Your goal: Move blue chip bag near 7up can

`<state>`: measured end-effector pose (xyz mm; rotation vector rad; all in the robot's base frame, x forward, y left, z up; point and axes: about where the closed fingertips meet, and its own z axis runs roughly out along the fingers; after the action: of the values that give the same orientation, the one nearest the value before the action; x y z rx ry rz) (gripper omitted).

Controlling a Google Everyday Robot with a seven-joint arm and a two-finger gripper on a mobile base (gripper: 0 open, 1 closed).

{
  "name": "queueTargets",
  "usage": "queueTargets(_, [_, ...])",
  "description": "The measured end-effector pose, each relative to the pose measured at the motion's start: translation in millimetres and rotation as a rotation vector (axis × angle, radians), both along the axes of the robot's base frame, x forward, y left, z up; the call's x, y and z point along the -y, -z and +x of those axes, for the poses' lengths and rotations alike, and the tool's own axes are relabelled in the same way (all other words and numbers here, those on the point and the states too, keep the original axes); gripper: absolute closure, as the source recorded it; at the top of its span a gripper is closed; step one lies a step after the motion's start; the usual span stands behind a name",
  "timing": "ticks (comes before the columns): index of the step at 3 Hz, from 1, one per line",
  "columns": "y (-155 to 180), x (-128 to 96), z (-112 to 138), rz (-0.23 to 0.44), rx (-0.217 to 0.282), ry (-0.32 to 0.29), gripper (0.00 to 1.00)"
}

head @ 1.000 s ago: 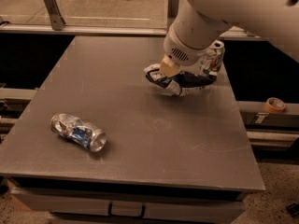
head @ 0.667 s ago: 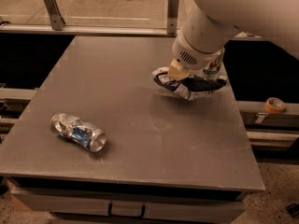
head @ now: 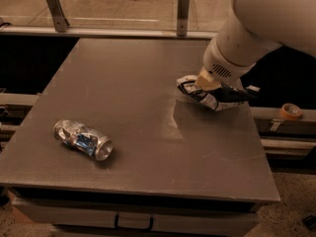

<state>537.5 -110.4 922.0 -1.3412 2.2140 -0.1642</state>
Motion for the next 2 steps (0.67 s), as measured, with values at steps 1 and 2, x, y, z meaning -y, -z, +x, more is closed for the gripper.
queueTargets(1, [6, 12, 3, 0.005, 0.015, -0.029, 0.59])
queueTargets(2, [17, 16, 8, 0.018, 0.022, -0.057, 0.35])
